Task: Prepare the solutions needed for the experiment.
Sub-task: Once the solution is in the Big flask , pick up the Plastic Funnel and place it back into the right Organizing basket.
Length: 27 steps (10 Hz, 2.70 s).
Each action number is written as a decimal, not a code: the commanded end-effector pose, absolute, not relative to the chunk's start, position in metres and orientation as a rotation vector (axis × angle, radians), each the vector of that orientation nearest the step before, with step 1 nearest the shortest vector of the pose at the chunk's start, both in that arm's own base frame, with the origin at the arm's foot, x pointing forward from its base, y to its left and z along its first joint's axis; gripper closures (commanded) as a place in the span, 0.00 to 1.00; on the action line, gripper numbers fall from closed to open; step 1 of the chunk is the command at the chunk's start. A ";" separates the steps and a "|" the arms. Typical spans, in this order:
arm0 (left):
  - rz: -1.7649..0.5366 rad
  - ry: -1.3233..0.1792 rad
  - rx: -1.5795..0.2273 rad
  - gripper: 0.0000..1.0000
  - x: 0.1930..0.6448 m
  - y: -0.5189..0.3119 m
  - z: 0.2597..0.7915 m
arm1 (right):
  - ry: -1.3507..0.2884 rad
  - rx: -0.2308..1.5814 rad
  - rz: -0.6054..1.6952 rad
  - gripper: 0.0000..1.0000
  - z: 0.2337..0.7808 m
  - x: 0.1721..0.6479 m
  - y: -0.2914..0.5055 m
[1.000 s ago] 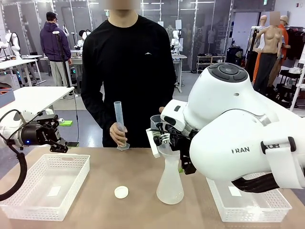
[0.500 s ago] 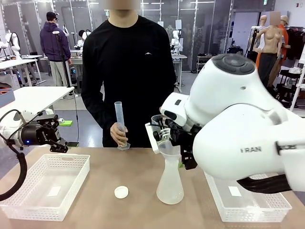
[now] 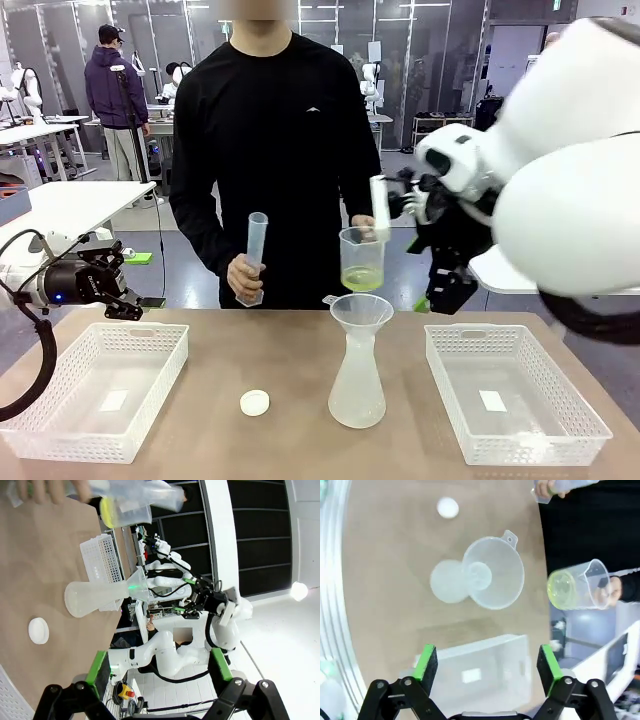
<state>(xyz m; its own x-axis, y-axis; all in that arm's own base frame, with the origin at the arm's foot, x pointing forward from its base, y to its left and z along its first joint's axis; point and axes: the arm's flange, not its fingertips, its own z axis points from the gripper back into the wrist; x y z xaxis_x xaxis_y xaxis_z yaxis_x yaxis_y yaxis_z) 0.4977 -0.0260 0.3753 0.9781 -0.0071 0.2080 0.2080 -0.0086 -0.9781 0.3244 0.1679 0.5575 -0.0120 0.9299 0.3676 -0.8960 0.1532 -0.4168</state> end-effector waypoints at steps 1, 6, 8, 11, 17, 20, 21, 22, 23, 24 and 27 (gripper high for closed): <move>-0.173 -0.158 -1.574 0.00 0.497 -0.027 0.376 | -0.657 0.095 1.164 0.00 0.535 0.317 0.140; -0.173 -0.158 -1.574 0.00 0.497 -0.027 0.376 | -0.671 0.429 0.702 0.00 0.462 0.325 0.120; -0.173 -0.158 -1.574 0.00 0.497 -0.027 0.376 | -0.612 0.371 0.809 0.00 0.511 0.349 0.121; -0.173 -0.158 -1.574 0.00 0.497 -0.027 0.376 | -0.612 0.371 0.809 0.00 0.511 0.349 0.121; -0.173 -0.158 -1.574 0.00 0.497 -0.027 0.376 | -0.511 0.709 0.414 0.00 0.501 0.385 0.033; -0.173 -0.158 -1.574 0.00 0.497 -0.027 0.376 | -0.392 1.028 0.312 0.00 0.500 0.395 -0.037; -0.173 -0.158 -1.574 0.00 0.497 -0.027 0.376 | -0.350 1.185 0.272 0.00 0.494 0.398 -0.049; -0.173 -0.158 -1.574 0.00 0.497 -0.027 0.376 | -0.363 1.221 0.252 0.00 0.484 0.400 -0.056; -0.173 -0.158 -1.574 0.00 0.497 -0.027 0.376 | -0.390 1.284 0.228 0.00 0.473 0.398 -0.056; -0.173 -0.158 -1.574 0.00 0.497 -0.027 0.376 | -0.398 1.352 0.220 0.00 0.463 0.398 -0.058; -0.173 -0.158 -1.574 0.00 0.497 -0.027 0.376 | -0.443 1.443 0.199 0.00 0.443 0.401 -0.060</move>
